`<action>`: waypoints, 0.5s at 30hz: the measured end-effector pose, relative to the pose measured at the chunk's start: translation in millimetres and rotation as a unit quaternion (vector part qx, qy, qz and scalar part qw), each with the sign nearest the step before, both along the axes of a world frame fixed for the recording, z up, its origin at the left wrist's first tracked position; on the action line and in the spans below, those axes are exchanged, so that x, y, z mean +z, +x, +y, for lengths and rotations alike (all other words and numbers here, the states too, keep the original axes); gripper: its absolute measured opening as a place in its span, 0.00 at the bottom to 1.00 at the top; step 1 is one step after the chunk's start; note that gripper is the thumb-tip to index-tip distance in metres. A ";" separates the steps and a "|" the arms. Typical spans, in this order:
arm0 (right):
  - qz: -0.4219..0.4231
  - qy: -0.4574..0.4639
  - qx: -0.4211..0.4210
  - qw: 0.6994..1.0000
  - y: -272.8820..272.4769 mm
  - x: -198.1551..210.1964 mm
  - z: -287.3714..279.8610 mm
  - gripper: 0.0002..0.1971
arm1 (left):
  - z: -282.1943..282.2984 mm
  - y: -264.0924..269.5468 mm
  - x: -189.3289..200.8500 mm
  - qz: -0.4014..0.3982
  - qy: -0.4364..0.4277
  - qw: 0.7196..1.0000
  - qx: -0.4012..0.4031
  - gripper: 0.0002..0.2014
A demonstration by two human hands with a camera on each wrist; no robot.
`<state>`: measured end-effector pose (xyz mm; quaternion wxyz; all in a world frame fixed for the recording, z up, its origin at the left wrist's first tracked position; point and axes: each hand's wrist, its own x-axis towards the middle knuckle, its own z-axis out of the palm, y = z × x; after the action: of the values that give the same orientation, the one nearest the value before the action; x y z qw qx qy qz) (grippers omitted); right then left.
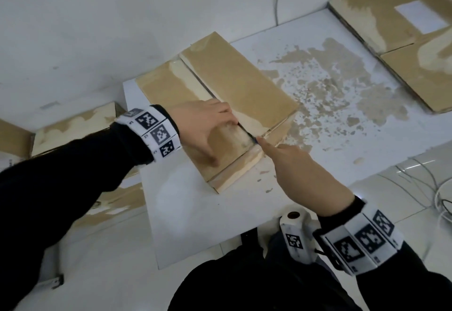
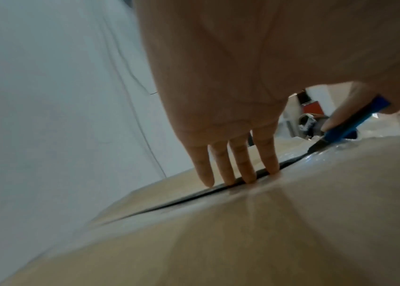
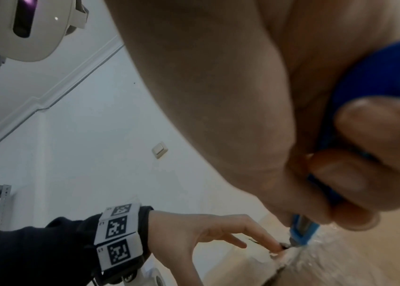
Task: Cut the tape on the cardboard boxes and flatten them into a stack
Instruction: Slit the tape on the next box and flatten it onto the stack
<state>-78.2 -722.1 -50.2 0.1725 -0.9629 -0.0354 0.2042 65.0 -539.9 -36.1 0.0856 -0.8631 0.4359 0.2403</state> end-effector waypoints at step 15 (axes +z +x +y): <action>0.013 0.017 0.029 0.999 4.5 3.1 -15.2 0.37 | -21.9 -6.4 9.2 -0.054 0.094 0.994 -0.025 0.49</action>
<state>-73.7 -737.4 -47.2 0.1835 -0.9556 -0.0646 0.2214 58.6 -561.7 -26.9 0.1955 -0.8516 0.4280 0.2311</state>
